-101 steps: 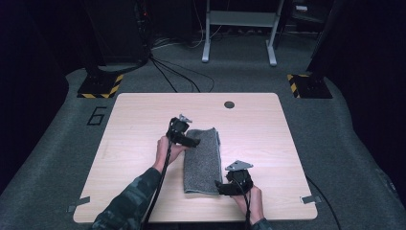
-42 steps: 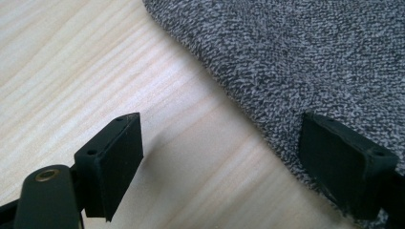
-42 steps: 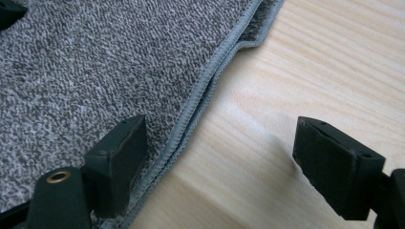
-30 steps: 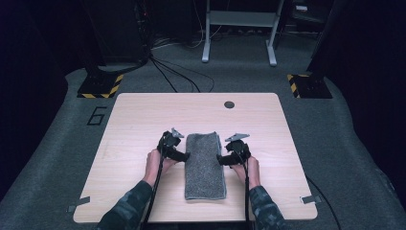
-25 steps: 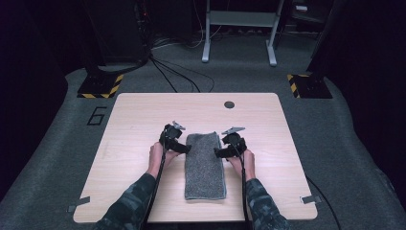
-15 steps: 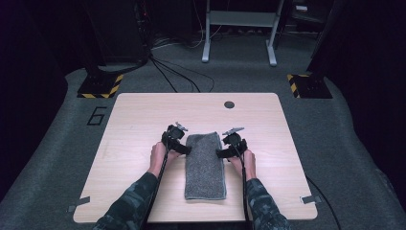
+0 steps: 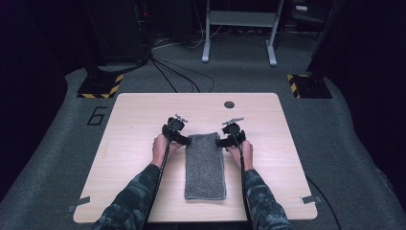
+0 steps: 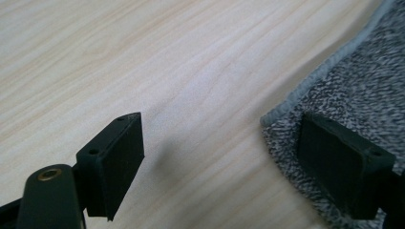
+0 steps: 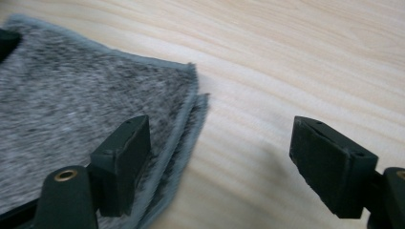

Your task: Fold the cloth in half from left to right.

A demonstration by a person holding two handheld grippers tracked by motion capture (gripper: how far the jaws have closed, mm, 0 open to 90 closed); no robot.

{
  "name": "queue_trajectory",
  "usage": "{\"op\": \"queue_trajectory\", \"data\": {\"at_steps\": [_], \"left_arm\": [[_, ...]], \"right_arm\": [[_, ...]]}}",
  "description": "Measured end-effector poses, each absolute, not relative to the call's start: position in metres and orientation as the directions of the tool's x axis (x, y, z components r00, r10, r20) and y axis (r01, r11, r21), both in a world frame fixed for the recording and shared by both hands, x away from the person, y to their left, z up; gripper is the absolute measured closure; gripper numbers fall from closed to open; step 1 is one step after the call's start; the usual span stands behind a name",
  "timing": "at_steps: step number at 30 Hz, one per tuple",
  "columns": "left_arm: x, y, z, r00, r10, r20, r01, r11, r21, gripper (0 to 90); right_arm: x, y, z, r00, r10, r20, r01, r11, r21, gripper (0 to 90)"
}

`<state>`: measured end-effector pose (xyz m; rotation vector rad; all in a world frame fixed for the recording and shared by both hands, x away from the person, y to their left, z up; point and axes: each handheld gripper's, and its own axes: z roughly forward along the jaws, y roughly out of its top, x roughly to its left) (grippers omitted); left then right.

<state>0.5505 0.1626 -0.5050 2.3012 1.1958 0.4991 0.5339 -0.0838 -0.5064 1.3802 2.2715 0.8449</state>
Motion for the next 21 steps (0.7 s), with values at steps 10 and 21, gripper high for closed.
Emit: {"op": "queue_trajectory", "data": {"at_steps": [10,21], "left_arm": [[0.555,0.166,-0.508,0.577,0.817,0.013,0.645,-0.465,0.606,26.5],[0.552,0.156,-0.505,0.647,0.763,0.003,0.595,-0.507,0.624,68.1]], "right_arm": [[0.553,-0.082,-0.512,-0.479,0.873,0.091,0.678,0.302,0.670,35.1],[0.558,-0.067,-0.508,-0.530,0.846,0.047,0.663,0.380,0.645,71.4]]}}
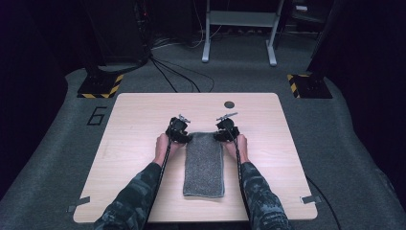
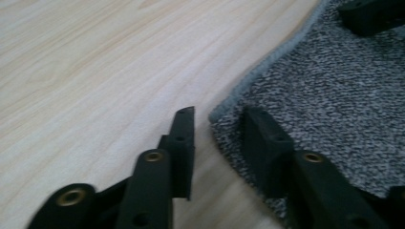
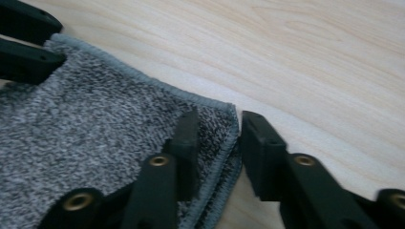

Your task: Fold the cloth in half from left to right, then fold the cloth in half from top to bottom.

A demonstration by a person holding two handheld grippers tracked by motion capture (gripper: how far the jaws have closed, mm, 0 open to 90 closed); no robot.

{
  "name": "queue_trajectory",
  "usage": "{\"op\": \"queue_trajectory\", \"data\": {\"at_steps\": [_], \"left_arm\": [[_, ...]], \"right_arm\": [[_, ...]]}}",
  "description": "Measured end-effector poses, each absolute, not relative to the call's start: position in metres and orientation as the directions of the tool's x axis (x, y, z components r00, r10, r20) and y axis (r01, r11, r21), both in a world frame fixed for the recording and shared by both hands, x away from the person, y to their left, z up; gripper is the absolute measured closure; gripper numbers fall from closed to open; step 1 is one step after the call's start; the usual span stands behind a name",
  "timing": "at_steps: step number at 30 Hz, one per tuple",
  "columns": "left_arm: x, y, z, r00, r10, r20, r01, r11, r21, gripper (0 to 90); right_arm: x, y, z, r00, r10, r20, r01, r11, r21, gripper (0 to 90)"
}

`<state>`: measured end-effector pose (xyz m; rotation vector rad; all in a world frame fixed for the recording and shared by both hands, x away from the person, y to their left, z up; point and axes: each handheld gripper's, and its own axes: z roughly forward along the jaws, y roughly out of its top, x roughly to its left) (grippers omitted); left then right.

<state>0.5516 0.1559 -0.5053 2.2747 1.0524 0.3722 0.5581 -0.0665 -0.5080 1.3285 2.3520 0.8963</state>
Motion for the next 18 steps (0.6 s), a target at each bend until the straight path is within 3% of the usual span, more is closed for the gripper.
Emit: {"op": "queue_trajectory", "data": {"at_steps": [4,6,18], "left_arm": [[0.550,0.151,-0.504,0.662,0.750,0.006,0.587,-0.524,0.617,82.2],[0.550,0.151,-0.504,0.661,0.750,0.006,0.587,-0.523,0.619,85.0],[0.548,0.158,-0.492,0.640,0.769,-0.003,0.567,-0.469,0.677,87.2]], "right_arm": [[0.558,-0.066,-0.508,-0.545,0.835,0.071,0.661,0.377,0.648,82.6],[0.558,-0.066,-0.508,-0.547,0.834,0.072,0.661,0.378,0.648,83.4],[0.555,-0.069,-0.498,-0.544,0.836,0.078,0.632,0.347,0.693,85.9]]}}
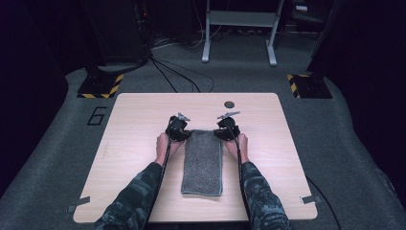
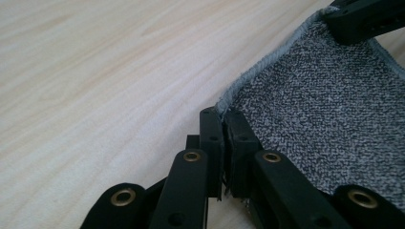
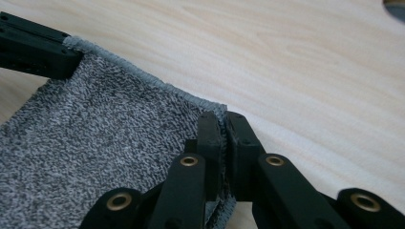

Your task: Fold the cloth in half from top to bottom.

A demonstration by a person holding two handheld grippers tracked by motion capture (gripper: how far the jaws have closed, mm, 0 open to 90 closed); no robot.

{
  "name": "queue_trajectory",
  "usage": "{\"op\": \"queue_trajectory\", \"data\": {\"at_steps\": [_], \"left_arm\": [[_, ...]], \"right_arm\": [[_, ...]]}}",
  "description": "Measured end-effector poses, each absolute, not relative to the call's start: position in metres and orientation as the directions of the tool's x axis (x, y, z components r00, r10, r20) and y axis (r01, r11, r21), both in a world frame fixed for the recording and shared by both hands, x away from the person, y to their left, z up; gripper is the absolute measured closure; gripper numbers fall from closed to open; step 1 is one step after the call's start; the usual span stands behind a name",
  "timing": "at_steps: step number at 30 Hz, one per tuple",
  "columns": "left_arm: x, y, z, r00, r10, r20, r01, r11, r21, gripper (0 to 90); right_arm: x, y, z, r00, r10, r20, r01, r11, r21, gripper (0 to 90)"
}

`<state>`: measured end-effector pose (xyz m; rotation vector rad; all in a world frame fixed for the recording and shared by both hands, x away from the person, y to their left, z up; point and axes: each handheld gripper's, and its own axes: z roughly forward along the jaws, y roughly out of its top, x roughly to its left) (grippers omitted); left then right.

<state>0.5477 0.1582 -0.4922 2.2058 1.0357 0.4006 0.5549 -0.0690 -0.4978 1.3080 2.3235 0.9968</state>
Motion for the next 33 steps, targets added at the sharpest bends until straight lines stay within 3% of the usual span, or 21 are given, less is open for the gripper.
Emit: {"op": "queue_trajectory", "data": {"at_steps": [33], "left_arm": [[0.532,0.172,-0.426,0.626,0.779,0.047,0.432,-0.395,0.811,87.1]], "right_arm": [[0.542,-0.076,-0.427,-0.606,0.795,-0.018,0.421,0.340,0.841,86.4]]}}
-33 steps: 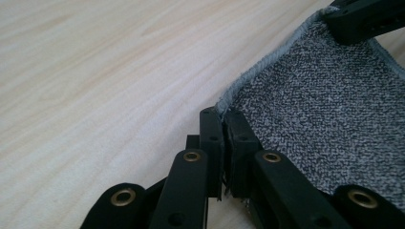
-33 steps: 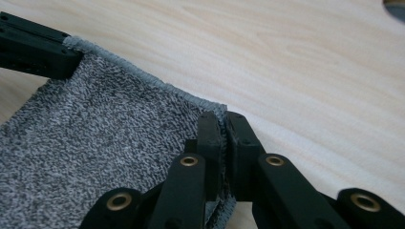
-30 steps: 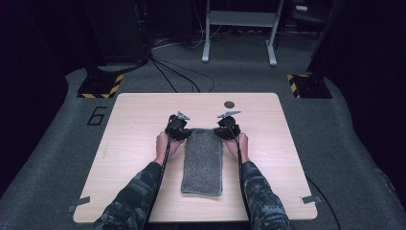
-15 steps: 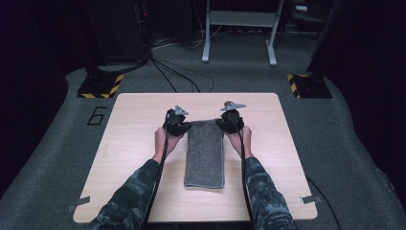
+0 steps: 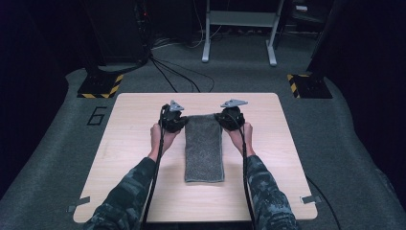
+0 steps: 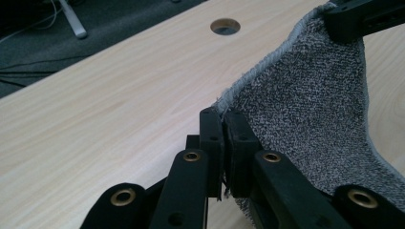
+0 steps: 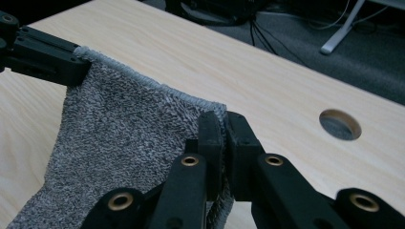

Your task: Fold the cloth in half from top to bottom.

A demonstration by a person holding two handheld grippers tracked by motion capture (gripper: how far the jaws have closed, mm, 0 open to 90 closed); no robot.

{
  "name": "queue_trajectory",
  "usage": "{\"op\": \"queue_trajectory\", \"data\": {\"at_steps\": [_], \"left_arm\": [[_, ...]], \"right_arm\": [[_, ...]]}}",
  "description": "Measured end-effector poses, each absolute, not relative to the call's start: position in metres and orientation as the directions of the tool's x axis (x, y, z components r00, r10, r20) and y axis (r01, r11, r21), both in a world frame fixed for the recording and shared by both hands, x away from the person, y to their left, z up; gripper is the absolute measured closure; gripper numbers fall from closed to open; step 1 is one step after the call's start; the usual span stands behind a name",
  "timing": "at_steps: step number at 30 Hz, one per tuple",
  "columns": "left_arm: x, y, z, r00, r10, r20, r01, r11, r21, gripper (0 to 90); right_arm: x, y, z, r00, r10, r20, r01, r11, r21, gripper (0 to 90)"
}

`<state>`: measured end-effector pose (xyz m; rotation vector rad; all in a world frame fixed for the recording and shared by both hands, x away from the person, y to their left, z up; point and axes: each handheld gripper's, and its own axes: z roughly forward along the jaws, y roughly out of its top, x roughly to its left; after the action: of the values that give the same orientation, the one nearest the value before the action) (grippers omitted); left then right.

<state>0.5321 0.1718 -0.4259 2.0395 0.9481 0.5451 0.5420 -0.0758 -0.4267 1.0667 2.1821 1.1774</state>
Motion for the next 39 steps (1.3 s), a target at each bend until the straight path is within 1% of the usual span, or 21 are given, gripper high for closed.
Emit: {"op": "queue_trajectory", "data": {"at_steps": [2,7,17,30,33,39], "left_arm": [[0.532,0.173,-0.422,0.624,0.779,0.064,0.422,-0.405,0.811,87.1],[0.527,0.176,-0.419,0.630,0.774,0.063,0.411,-0.402,0.818,87.1],[0.504,0.178,-0.428,0.671,0.736,0.083,0.392,-0.448,0.804,86.8],[0.476,0.181,-0.448,0.713,0.700,0.048,0.408,-0.469,0.783,86.3],[0.471,0.182,-0.452,0.722,0.691,0.036,0.415,-0.475,0.776,85.9],[0.461,0.181,-0.459,0.735,0.678,0.020,0.418,-0.476,0.774,85.7]], "right_arm": [[0.542,-0.075,-0.422,-0.608,0.794,-0.019,0.414,0.338,0.845,86.4],[0.537,-0.073,-0.415,-0.621,0.783,-0.038,0.384,0.346,0.856,86.4],[0.510,-0.077,-0.427,-0.656,0.754,-0.041,0.366,0.365,0.856,86.4],[0.470,-0.078,-0.444,-0.692,0.720,-0.051,0.353,0.399,0.846,86.3],[0.463,-0.079,-0.450,-0.699,0.712,-0.065,0.349,0.418,0.839,86.3],[0.453,-0.083,-0.457,-0.706,0.706,-0.055,0.355,0.421,0.835,86.2]]}}
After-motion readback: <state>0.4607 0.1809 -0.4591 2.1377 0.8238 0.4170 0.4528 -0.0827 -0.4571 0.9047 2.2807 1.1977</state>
